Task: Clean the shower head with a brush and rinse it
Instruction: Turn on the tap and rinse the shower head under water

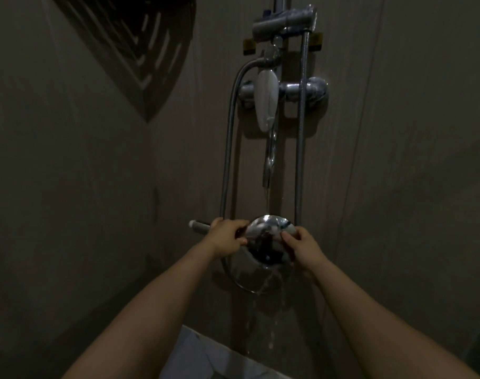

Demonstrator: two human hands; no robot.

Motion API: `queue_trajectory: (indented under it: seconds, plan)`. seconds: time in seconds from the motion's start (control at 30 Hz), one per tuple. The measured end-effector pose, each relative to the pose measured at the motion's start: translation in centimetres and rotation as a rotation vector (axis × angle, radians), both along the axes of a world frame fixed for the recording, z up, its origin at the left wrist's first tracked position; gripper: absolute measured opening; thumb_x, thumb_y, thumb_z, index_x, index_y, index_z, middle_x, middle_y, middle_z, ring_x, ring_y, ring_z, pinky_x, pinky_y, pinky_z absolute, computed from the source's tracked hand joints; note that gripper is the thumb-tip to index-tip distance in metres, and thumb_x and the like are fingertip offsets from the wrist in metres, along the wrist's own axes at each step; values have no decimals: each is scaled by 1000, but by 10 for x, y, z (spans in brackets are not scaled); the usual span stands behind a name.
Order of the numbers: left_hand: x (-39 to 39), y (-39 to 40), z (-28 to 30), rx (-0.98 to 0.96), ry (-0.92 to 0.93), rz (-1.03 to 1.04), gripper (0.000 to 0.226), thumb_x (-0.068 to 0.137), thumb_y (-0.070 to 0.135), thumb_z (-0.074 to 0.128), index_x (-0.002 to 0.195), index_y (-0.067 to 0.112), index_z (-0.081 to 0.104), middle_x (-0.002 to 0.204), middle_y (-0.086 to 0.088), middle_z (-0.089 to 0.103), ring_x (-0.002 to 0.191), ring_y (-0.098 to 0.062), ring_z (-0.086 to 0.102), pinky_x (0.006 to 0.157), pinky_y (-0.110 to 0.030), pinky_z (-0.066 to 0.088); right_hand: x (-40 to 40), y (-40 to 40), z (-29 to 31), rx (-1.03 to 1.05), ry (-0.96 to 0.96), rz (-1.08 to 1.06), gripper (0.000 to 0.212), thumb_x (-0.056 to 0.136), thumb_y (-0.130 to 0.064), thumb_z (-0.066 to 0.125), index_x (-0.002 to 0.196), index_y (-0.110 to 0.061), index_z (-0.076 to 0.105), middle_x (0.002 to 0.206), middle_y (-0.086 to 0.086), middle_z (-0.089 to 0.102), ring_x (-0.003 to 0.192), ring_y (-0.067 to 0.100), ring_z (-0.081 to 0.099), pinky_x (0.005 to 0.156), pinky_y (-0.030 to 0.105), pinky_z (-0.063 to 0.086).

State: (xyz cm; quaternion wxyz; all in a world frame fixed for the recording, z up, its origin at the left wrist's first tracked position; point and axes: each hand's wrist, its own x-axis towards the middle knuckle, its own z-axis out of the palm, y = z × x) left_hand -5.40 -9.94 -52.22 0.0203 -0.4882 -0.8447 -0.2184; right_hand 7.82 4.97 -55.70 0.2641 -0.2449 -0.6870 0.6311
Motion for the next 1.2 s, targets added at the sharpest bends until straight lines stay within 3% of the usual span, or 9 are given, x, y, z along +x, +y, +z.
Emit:
queue_trajectory:
  seconds: [0.13,0.27,0.4,0.5,0.57,0.83,1.0,1.1,1.2]
  plan:
    - [2,5,-12,188,-28,177,46,88,23,56,134,27,48,132,-3,54,134,-18,33,117,-44,-2,-4,-1,-6,-219,113,-76,15,93,-16,50,78,-15,51,77,7,57,63,12,60,57,27,50]
    - [-1,7,-36,363,-210,426,54,89,23,56,140,18,40,147,-4,40,140,-22,26,119,-42,9,6,8,-9,-301,82,-87,20,95,-18,47,77,-12,54,70,7,62,57,15,61,47,23,49]
    - [-4,9,-44,624,-784,613,48,92,16,51,135,-5,41,138,-24,47,127,-35,44,106,-36,34,17,22,-11,-406,76,-170,23,96,-22,45,80,-11,56,77,10,63,62,22,62,48,28,53]
    - [5,14,-45,854,-1180,497,37,99,16,37,126,-6,48,112,-27,60,95,-36,60,84,-36,46,24,30,-11,-472,87,-223,25,97,-24,42,81,-10,56,75,9,58,55,22,60,36,26,50]
    - [10,21,-43,943,-1333,410,36,101,13,32,129,-4,46,126,-25,56,96,-33,61,87,-35,44,31,35,-11,-492,80,-268,22,97,-25,43,92,-7,56,77,10,57,59,24,57,34,29,48]
    - [35,51,-36,979,-1387,324,36,99,0,32,134,-3,39,135,-24,50,122,-34,52,100,-37,41,63,54,-14,-480,34,-445,38,98,-23,42,122,5,50,120,23,56,111,38,55,95,52,44]
    - [42,59,-34,1013,-1395,305,38,94,-7,38,132,-7,42,114,-23,54,101,-28,52,92,-38,44,67,59,-12,-497,37,-459,33,97,-24,42,115,0,54,91,13,60,93,33,58,86,48,47]
    - [39,59,-34,997,-1468,316,40,92,0,48,131,-7,43,127,-27,54,107,-30,56,89,-40,46,66,58,-14,-506,38,-447,28,97,-24,42,81,-6,55,62,6,61,57,23,59,62,33,50]
    - [43,63,-35,1024,-1598,339,41,92,10,52,131,-2,45,125,-20,57,118,-32,55,89,-39,48,65,57,-15,-515,55,-445,31,97,-24,43,68,-13,50,57,4,58,50,20,55,54,30,43]
